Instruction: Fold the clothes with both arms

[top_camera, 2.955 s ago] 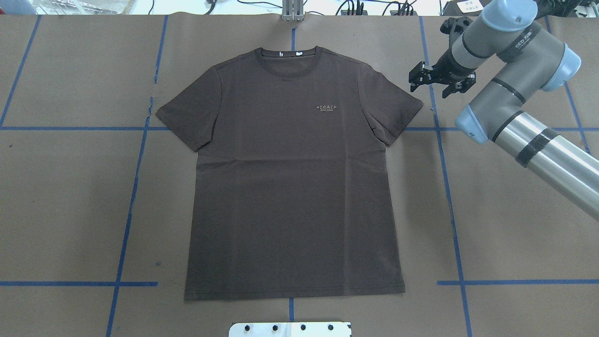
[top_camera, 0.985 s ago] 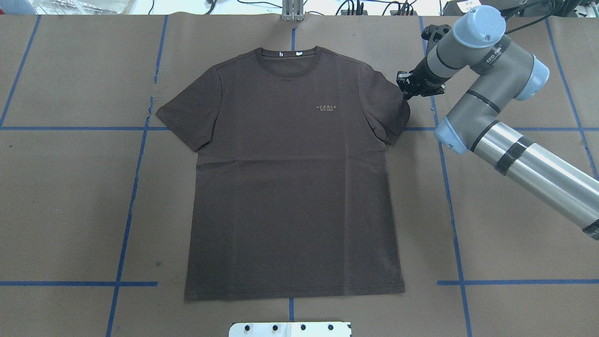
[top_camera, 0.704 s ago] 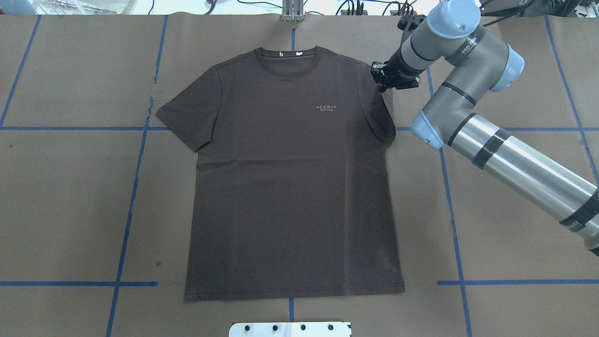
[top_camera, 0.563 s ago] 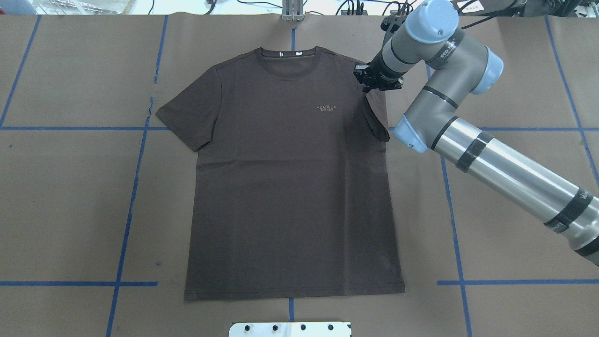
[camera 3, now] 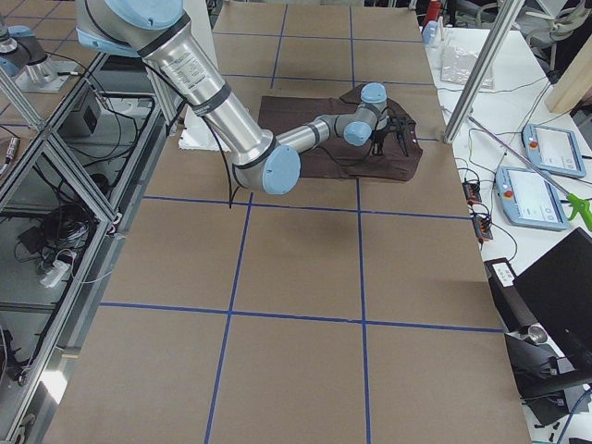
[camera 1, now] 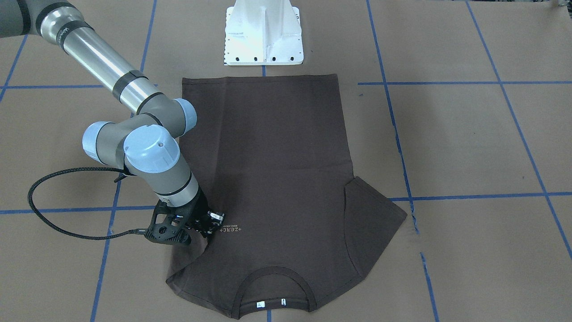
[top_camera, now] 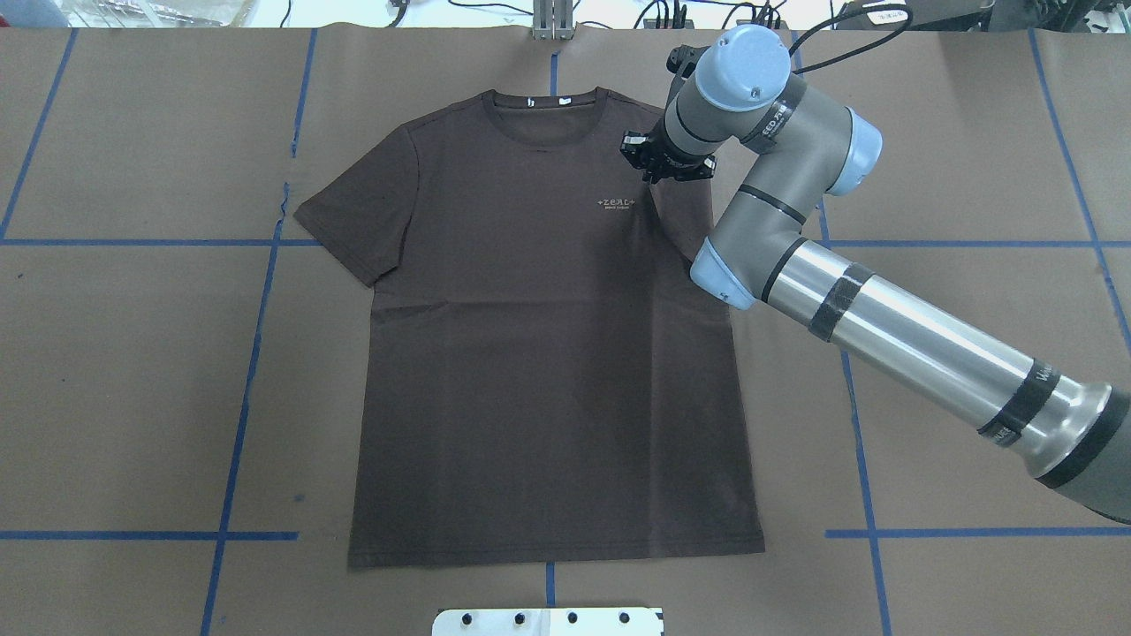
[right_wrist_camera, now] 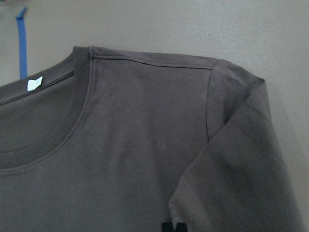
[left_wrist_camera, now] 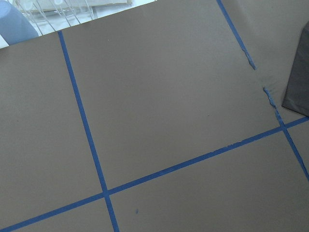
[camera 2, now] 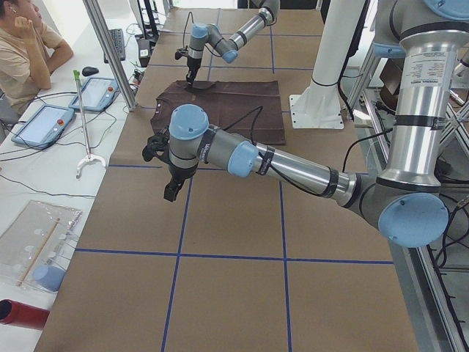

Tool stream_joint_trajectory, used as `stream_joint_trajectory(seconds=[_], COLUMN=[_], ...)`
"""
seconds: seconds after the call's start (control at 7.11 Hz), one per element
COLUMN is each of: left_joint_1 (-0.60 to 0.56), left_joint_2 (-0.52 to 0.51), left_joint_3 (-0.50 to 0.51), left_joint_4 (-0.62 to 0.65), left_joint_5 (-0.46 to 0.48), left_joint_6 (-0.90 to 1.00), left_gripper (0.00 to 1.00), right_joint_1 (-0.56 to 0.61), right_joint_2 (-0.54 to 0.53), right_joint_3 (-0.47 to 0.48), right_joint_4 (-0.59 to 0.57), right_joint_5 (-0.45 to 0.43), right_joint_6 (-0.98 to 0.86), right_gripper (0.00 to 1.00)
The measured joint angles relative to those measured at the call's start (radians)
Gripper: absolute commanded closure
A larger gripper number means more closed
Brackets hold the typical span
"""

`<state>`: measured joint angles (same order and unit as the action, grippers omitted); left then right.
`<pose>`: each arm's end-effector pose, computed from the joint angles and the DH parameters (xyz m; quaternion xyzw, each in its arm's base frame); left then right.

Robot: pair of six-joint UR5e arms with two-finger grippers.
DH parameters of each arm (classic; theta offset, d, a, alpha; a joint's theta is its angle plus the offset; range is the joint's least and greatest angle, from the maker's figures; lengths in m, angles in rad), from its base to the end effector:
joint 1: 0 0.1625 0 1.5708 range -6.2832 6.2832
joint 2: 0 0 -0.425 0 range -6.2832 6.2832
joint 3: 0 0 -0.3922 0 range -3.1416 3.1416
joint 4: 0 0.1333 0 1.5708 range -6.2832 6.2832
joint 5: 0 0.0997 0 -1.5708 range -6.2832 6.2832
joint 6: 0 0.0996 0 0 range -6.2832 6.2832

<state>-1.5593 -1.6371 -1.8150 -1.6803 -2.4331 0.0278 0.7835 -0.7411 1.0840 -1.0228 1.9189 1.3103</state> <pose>-0.0517 -0.5197 0.4853 0.1927 0.4072 0.1046 0.8866 -0.5097 -0.6480 0.2989 0.0761 -0.4458 0.1577 0.8779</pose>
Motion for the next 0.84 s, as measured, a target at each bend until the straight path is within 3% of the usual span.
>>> stream_joint_trajectory(seconds=[0.28, 0.56, 0.84], left_joint_1=[0.057, 0.217, 0.417], left_joint_2=[-0.013, -0.041, -0.195], left_joint_3=[0.021, 0.043, 0.161], left_joint_4=[-0.032, -0.182, -0.253], left_joint_5=[-0.024, -0.021, 0.048], left_joint_6=[-0.096, -0.392, -0.713], left_gripper=[0.00, 0.00, 0.00], right_joint_1=[0.004, 0.024, 0.076], right_joint_2=[0.016, -0.030, -0.132], right_joint_3=[0.010, 0.098, 0.213], right_joint_4=[-0.007, -0.008, -0.003], right_joint_5=[0.001, 0.046, 0.144], right_joint_6=[-0.006, -0.005, -0.008], right_gripper=[0.00, 0.00, 0.00])
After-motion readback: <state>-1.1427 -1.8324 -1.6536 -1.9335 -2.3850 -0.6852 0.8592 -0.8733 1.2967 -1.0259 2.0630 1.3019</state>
